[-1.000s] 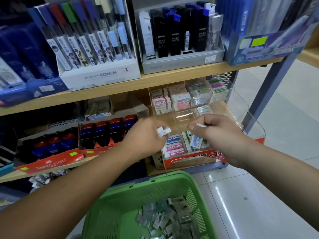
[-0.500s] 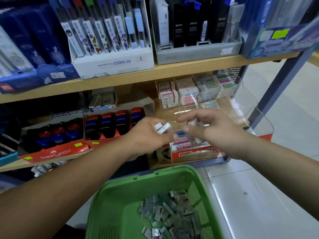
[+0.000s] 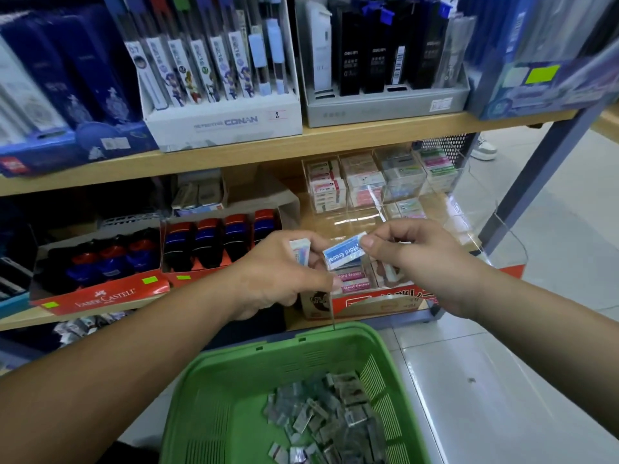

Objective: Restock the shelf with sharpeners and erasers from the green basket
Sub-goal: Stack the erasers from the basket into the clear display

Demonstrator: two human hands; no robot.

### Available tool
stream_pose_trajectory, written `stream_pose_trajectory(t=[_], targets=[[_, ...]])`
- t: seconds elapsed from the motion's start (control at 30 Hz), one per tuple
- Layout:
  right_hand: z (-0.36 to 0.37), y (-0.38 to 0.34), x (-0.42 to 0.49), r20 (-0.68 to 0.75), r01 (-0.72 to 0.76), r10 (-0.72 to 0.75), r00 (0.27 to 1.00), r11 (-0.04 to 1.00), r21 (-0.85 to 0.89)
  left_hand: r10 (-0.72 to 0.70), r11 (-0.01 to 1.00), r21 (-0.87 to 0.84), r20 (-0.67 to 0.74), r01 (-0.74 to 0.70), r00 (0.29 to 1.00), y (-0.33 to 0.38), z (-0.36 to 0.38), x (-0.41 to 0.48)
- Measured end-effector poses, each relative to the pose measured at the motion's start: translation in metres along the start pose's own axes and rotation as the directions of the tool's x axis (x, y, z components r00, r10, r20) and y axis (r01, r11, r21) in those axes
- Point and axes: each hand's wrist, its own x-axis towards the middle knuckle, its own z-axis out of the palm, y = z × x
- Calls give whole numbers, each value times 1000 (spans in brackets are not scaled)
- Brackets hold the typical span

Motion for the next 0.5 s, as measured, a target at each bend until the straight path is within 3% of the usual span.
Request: stream_pose_trajectory(t=[0.17,0.33,0.5], targets=[[0,-1,2,-43,-24,25,999,999,23,81,996,-20,-87,-83,993,9,1,6],[-13,0,6,-161,-1,-6,987,999,-44,214,933,326,-156,-155,964,3,1,22],[-14,6,6,-91,-79,96,991,982,174,256,802,578,-108,-149,961,1,14,37]])
